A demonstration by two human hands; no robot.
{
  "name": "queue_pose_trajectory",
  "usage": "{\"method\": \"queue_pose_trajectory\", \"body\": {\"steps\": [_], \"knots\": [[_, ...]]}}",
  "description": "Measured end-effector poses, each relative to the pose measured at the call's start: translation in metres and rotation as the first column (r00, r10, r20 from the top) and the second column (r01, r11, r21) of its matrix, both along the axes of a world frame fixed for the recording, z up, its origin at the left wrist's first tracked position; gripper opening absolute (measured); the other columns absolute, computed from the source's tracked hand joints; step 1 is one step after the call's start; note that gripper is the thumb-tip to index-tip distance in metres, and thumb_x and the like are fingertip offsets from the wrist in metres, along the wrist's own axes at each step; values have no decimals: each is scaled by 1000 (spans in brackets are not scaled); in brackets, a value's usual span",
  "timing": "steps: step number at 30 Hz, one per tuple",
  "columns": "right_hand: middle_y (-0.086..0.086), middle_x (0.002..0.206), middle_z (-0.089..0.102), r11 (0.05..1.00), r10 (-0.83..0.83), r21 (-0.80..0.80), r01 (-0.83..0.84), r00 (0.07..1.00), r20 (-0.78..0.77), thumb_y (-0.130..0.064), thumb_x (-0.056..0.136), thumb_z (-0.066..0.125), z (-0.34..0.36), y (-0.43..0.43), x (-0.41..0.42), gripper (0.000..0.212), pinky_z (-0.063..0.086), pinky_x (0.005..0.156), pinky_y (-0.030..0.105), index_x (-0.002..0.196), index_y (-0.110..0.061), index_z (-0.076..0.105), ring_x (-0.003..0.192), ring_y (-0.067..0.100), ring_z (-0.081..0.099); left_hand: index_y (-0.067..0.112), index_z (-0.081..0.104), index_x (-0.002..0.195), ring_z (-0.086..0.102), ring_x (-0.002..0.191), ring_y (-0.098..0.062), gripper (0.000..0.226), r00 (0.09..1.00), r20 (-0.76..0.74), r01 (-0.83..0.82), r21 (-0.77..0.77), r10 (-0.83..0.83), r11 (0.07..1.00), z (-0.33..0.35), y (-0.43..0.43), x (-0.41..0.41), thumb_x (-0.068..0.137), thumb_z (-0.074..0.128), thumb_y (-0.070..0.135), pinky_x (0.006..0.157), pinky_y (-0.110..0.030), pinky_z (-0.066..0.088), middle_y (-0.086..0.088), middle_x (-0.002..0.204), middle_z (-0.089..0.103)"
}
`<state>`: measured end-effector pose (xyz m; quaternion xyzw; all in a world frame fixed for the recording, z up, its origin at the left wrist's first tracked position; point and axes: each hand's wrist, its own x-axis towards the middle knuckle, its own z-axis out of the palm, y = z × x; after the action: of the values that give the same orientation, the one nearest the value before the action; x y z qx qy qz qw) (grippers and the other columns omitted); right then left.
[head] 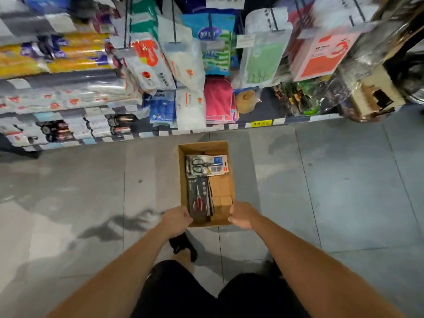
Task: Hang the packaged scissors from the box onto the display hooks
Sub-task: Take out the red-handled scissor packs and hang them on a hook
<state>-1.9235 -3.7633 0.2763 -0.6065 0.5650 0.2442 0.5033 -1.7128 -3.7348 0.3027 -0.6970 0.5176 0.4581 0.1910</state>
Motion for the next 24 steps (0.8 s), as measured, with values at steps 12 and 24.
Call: {"method": "queue_pose_trajectory", "body": {"steps": [12, 24], "knots": [[2, 81, 64, 951, -289, 95, 294, 955, -62, -20, 95, 50, -220, -46, 78, 17, 54, 73, 26, 86, -14, 63, 79, 17, 67, 10, 62, 118, 57, 93, -12, 28, 996, -54, 74, 139, -67, 988, -197, -59, 41, 98, 48, 24, 84, -25, 48, 2, 103, 60], [8, 141, 49, 751, -634, 115, 650, 759, -149, -17, 90, 65, -536, -25, 126, 58, 41, 52, 12, 142, -17, 38, 114, 25, 58, 23, 62, 99, 62, 74, -10, 9, 785, -37, -596, 226, 618, 771, -456, -27, 24, 97, 54, 25, 56, -18, 47, 4, 90, 65]]}}
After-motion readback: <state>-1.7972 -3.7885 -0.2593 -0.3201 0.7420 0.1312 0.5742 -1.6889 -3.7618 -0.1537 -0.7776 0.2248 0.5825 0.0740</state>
